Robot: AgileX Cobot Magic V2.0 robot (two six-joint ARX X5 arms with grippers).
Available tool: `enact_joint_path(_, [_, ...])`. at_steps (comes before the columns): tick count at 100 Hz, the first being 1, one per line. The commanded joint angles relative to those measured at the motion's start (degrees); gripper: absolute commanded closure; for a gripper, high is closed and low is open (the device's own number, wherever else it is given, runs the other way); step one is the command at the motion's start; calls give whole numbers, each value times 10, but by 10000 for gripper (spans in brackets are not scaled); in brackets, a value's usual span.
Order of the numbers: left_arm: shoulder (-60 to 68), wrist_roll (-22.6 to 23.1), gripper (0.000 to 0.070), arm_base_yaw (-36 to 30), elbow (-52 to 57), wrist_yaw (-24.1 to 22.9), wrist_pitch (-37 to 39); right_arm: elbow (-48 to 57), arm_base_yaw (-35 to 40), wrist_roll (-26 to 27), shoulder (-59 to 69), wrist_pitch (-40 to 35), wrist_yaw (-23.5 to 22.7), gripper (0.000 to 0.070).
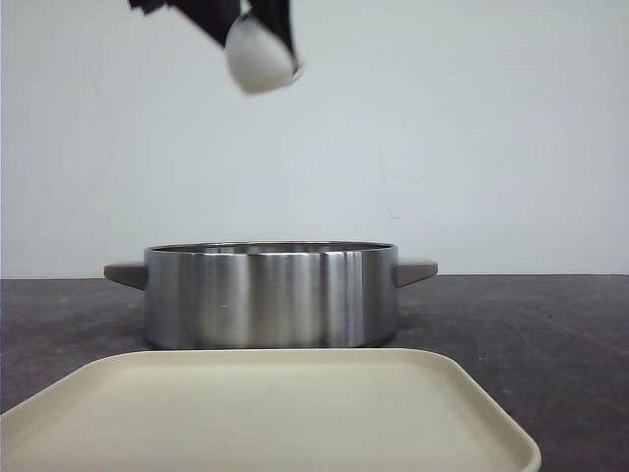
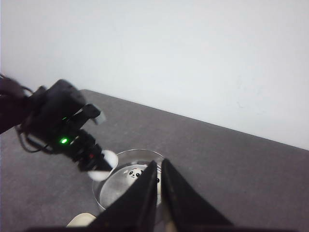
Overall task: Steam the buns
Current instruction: 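Carry the bun with the left gripper into the pot and release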
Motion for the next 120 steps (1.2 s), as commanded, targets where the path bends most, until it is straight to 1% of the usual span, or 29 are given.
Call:
enact_joint_path(1, [37,19,700,19,12,10,-6,8,6,6,5,-42,2,695])
enact_joint_path(11, [76,31,700,52,14,10,-7,-5,6,10,5,-42,2,695])
enact_joint_path(20, [116,40,700,69,14,9,-6,-22,6,17,5,-42,5,695])
enact_joint_path(32, [160,42,700,78,15,7,-4,-38,6,24,5,-42,21,696])
enact_joint_path(53, [218,41,699,80,15,8,5,-62,6,52,5,-42,22,695])
enact_joint_path(66, [244,39,699,80,15,8,9,-66,6,60,5,-42,21,695])
enact_joint_path(72, [252,38,686,80,15,9,9,-66,6,63,5,-42,21,695])
enact_joint_path(79, [257,34,635,80,15,9,10,-66,6,65,4,-42,21,695])
enact_joint_path(82, [257,31,606,80,15,10,10,-66,6,67,3,-42,21,695])
enact_joint_path(85, [257,29,559,80,15,10,10,-66,6,69,1,-42,21,695])
enact_joint_path(89, [257,26,471,80,15,10,11,-66,6,71,1,-42,21,695])
enact_joint_path(97, [257,24,243,80,15,18,8,-66,6,77,-1,-42,21,695])
enact_joint_path(101, [257,24,171,80,15,21,2,-66,6,77,-3,-42,21,695])
enact_joint_path(106, [257,24,142,80,15,21,-6,-66,6,78,-3,-42,21,695])
enact_joint_path(120, [257,25,142,80,16,21,-22,-66,6,81,-3,-42,21,695])
